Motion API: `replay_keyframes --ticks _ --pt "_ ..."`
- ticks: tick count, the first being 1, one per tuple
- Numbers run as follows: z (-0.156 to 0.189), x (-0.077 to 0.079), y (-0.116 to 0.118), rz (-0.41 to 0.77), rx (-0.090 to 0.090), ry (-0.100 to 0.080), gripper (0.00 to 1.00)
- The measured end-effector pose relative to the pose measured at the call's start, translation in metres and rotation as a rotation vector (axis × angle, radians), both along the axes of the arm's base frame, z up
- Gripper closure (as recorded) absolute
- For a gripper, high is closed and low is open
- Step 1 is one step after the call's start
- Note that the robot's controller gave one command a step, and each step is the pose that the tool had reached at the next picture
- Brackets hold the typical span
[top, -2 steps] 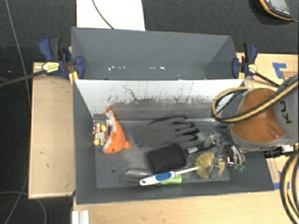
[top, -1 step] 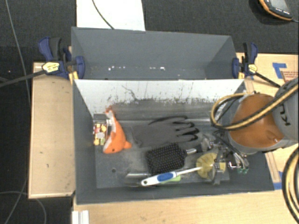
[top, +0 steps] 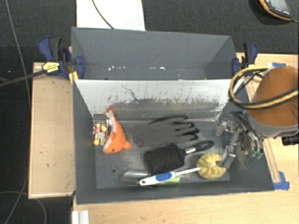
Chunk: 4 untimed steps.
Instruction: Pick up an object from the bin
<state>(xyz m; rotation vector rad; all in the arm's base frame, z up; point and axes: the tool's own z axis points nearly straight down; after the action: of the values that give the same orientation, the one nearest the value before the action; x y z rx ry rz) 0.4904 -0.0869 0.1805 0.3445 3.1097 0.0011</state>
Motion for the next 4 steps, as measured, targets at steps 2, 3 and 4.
replay_keyframes --ticks 2,3,4 --pt "0.054 0.049 -0.024 0.25 -0.007 -0.008 0.0" --pt "-0.033 -0.007 0.011 0.015 -0.001 -0.008 0.0" --pt "-0.04 -0.01 0.018 -0.014 0.001 0.006 0.0"
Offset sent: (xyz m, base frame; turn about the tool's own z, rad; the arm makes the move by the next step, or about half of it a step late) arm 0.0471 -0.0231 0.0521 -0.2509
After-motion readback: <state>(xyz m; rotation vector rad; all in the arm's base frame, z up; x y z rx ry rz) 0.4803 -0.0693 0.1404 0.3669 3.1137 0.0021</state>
